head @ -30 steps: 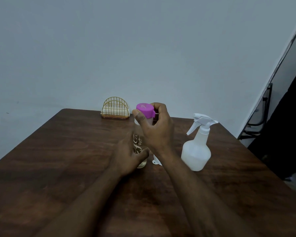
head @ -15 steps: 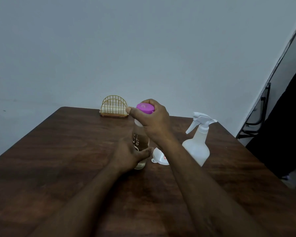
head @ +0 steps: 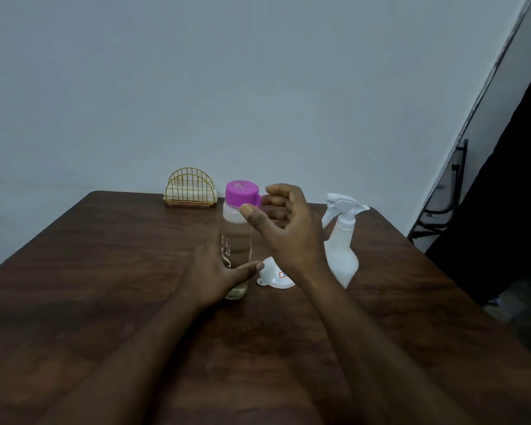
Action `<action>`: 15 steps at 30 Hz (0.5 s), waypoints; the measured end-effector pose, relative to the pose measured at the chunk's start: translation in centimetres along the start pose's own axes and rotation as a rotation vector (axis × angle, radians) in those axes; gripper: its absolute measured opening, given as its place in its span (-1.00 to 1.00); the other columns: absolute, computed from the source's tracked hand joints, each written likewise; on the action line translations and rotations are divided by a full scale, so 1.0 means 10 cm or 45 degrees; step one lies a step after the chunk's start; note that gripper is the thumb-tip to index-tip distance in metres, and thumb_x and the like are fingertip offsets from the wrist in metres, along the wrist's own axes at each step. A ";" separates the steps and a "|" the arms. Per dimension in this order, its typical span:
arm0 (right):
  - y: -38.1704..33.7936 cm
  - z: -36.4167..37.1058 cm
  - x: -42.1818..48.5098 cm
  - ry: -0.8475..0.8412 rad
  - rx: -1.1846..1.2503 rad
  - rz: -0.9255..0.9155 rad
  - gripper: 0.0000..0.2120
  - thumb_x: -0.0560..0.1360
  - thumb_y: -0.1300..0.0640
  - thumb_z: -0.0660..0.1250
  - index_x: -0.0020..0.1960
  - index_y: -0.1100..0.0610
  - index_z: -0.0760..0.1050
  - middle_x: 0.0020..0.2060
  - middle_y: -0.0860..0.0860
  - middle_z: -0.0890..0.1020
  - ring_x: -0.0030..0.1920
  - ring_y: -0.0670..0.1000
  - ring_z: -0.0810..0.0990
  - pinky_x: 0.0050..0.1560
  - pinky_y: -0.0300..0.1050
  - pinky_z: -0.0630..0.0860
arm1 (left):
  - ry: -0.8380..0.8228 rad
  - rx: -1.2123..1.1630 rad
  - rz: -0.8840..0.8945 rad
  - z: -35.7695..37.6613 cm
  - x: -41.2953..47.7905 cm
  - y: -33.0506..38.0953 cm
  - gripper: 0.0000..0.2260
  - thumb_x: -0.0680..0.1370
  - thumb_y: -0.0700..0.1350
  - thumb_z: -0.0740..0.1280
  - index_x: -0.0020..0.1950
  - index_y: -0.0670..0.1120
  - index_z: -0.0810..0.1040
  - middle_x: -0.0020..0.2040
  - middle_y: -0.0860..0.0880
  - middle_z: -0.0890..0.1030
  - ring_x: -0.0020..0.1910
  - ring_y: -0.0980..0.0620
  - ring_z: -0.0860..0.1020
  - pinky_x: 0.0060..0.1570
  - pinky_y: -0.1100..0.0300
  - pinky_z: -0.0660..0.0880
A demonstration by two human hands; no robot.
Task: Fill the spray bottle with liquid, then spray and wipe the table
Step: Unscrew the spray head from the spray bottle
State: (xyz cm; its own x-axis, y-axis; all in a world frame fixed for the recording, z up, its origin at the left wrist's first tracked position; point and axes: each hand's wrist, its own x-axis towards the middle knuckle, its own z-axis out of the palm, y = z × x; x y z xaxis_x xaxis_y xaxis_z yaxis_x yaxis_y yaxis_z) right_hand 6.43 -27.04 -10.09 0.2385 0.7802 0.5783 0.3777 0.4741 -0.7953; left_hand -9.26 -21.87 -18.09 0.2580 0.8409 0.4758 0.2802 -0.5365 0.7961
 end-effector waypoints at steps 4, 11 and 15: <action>0.16 -0.27 -0.16 0.269 -0.096 -0.121 -0.71 0.45 -0.15 0.55 0.03 -0.01 0.59 -0.18 -0.14 0.71 -0.15 -0.09 0.71 -0.13 -0.19 0.64 | 0.309 -0.028 0.143 0.01 -0.02 0.14 -0.18 0.33 0.29 0.59 0.48 0.10 0.32 0.28 0.12 0.54 0.20 0.16 0.57 0.11 0.21 0.52; 0.58 -0.72 -0.30 0.786 -0.480 -0.171 -0.63 0.45 -0.15 0.54 -0.11 0.08 0.45 -0.29 -0.04 0.55 -0.31 0.00 0.54 -0.28 0.04 0.55 | 0.697 0.290 0.824 0.05 -0.22 0.53 -0.65 0.51 0.00 0.49 0.10 -0.12 0.42 0.05 0.02 0.38 -0.06 -0.10 0.45 -0.11 0.05 0.43; 0.78 -0.83 -0.27 0.760 -0.593 0.047 -0.48 0.38 -0.16 0.60 0.09 0.11 0.44 -0.01 0.02 0.56 -0.07 0.03 0.55 -0.11 0.00 0.54 | 0.265 0.328 0.841 0.42 -0.34 0.65 -0.86 0.56 -0.06 0.45 0.00 -0.06 0.52 -0.09 0.08 0.49 -0.16 0.16 0.43 -0.16 0.30 0.36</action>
State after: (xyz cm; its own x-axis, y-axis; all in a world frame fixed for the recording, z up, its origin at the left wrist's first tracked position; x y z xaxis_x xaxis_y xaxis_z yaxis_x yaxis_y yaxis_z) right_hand 16.12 -28.87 -16.33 0.6524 0.3761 0.6580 0.6671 0.1271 -0.7340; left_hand -4.45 -28.53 -16.10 0.2747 0.3193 0.9069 0.3421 -0.9140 0.2182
